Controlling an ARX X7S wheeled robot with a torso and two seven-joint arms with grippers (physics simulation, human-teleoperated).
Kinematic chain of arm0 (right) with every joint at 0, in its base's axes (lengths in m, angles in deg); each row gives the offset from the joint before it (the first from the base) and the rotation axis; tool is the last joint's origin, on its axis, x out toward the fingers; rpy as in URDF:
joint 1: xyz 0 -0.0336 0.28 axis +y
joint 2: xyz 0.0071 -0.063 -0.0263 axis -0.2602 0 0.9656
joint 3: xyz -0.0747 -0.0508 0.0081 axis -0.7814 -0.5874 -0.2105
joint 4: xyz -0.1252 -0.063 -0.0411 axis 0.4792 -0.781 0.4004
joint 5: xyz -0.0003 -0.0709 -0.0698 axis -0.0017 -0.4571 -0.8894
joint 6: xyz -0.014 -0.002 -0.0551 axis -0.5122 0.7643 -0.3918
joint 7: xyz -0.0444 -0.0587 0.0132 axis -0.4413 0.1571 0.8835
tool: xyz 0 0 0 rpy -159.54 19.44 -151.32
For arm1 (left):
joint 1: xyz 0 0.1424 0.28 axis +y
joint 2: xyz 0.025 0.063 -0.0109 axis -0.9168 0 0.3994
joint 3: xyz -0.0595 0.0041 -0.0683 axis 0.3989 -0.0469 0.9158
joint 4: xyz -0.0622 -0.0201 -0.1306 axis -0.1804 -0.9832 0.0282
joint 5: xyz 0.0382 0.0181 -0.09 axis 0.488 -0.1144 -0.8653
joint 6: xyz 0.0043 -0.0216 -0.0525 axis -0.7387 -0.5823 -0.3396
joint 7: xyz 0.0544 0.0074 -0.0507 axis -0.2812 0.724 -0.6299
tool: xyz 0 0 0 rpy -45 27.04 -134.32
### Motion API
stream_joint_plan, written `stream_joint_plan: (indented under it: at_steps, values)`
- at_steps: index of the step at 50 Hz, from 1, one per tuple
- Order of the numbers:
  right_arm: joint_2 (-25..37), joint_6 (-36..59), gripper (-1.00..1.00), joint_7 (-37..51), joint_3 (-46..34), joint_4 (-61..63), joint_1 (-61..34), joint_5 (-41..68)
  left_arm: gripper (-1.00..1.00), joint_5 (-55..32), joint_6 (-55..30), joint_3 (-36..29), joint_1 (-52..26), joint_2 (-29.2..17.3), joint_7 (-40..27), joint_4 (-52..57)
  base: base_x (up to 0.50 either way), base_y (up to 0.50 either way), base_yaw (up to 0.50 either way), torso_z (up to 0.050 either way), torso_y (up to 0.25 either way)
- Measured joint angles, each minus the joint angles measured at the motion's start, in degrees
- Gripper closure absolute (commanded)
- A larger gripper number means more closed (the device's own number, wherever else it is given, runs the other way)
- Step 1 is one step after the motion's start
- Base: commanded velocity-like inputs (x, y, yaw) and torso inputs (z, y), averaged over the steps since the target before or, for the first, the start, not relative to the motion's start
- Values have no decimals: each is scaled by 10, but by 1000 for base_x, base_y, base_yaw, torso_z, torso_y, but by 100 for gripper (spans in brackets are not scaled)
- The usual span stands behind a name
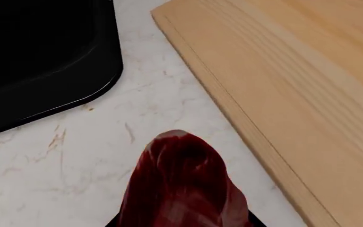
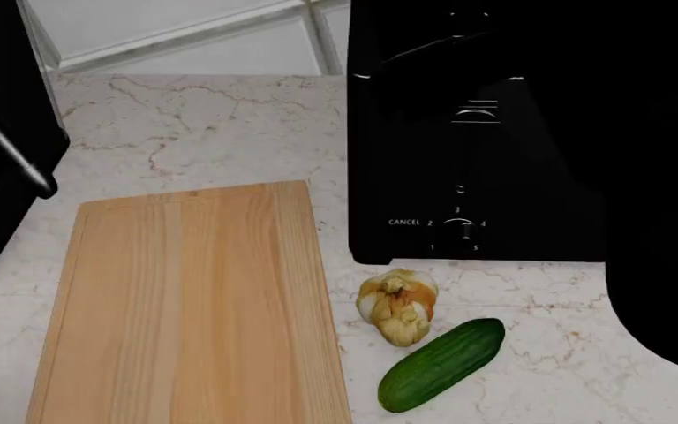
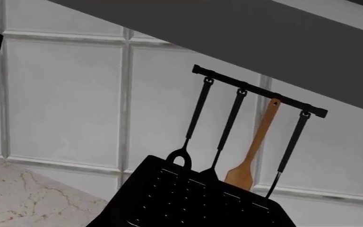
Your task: Clear the non-vegetable object off the cutting board and place the vegetables onto it.
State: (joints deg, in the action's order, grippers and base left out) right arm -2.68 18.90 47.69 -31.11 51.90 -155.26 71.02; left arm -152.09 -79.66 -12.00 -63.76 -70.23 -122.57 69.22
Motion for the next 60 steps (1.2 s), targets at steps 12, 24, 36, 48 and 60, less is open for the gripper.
stream_joint_plan:
  at_steps: [12,24,36,48,60]
  values:
    - [1,-5,-100,2,-5,-2,-1,2,100,28,94,27,104,-104,37,3,0,0,0,0,0]
    - [5,-9,-100,4,-9,-2,1,6,-100,64,81,39,112,-114,47,-29,0,0,0,0,1]
    - [9,-10,-100,11,-7,2,2,16,-100,40,-9,35,-5,-68,5,-41,0,0,0,0,0]
    - [14,-8,-100,22,-3,6,1,31,-100,-54,-114,-20,-208,25,-78,-65,0,0,0,0,0]
    - [25,1,-100,40,7,11,1,53,-100,-65,-173,-68,-326,122,-95,-107,0,0,0,0,0]
